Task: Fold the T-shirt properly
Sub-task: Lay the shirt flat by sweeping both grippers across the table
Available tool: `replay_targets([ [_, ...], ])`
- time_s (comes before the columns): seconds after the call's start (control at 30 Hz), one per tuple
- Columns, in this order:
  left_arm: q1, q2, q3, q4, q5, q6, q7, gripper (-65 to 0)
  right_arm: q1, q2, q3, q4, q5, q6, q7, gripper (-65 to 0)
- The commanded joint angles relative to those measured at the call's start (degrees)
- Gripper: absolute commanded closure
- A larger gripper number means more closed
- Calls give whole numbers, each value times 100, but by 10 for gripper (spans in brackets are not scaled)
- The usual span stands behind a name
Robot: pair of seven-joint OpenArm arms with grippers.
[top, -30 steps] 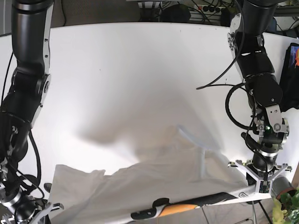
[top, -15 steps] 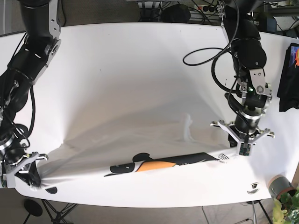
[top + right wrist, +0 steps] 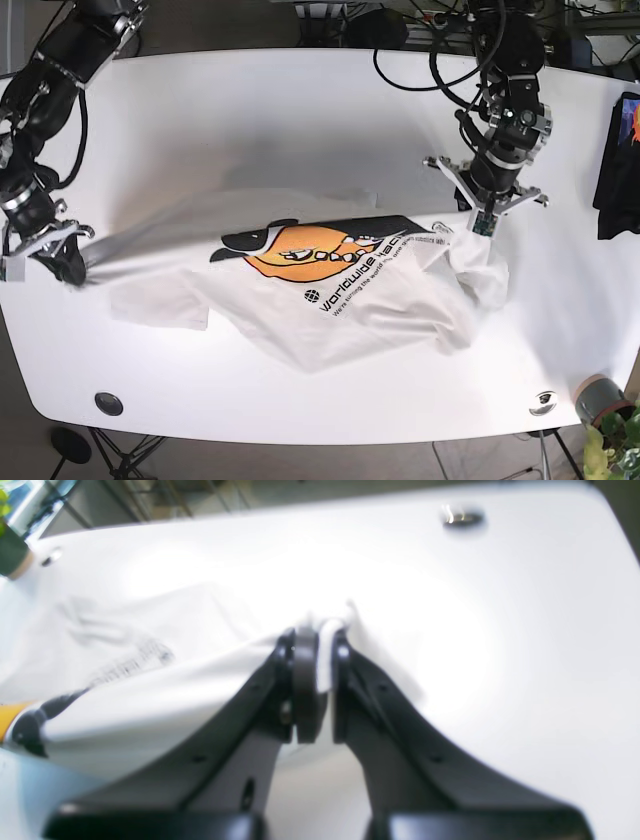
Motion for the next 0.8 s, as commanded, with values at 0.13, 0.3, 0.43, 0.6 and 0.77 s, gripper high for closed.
replay_targets([
  [0.13, 452, -22, -255, 121, 54, -150, -115, 0, -620, -30, 326, 89, 261, -9, 211, -21],
  [0.3, 926, -22, -281, 94, 63, -221, -115, 0, -1086, -312, 608, 72, 234, 35, 211, -21],
  [0.43, 1146, -22, -299, 77, 63, -221, -115, 0, -1306, -488, 713, 54, 226, 35, 211, -21],
  [0.6, 1410, 207, -589, 59, 54, -247, -115, 0, -1675, -655, 748, 54, 252, 17, 211, -21],
  [0.77, 1568, 338, -1020, 33, 72, -731, -124, 0, -2026, -804, 757, 54, 270, 26, 211, -21],
])
